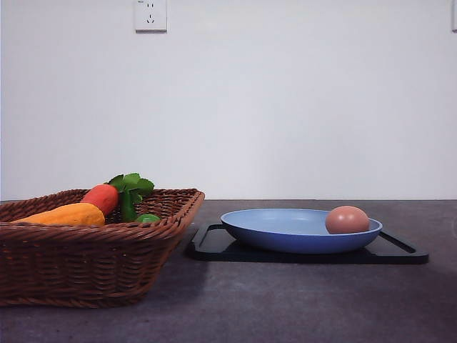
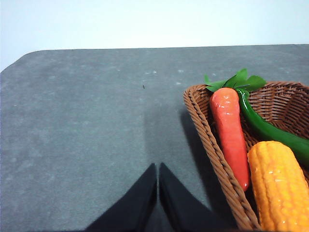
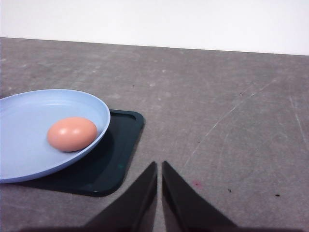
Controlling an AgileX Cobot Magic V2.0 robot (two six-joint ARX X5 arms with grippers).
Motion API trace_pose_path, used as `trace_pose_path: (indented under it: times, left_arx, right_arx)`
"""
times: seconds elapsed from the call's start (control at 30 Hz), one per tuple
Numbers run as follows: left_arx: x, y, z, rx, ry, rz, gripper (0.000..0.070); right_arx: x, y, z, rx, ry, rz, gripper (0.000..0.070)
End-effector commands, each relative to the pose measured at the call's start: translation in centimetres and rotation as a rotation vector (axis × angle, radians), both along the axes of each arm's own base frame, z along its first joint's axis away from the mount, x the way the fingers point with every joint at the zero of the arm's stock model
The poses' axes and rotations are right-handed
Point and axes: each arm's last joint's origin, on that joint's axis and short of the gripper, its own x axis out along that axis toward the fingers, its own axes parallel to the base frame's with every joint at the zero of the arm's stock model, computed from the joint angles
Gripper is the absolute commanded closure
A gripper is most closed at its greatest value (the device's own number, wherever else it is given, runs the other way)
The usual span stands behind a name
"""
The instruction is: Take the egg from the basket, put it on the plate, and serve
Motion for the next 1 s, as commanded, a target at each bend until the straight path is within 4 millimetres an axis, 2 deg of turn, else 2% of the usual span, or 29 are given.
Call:
trace_pose_path:
  times: [0.0,0.97]
  left_arx:
    - [0.11,0.0,-0.96,-0.002,0.029,0.003,0.07]
    - [0.11,0.0,-0.96,-0.002,0.029,0.003,0.07]
  right_arx:
    - [0.03,0.0,-0.09,0.012,-0.005,-0.002,0.07]
    - [0.03,0.0,-0.09,0.012,-0.006,-0.002,0.07]
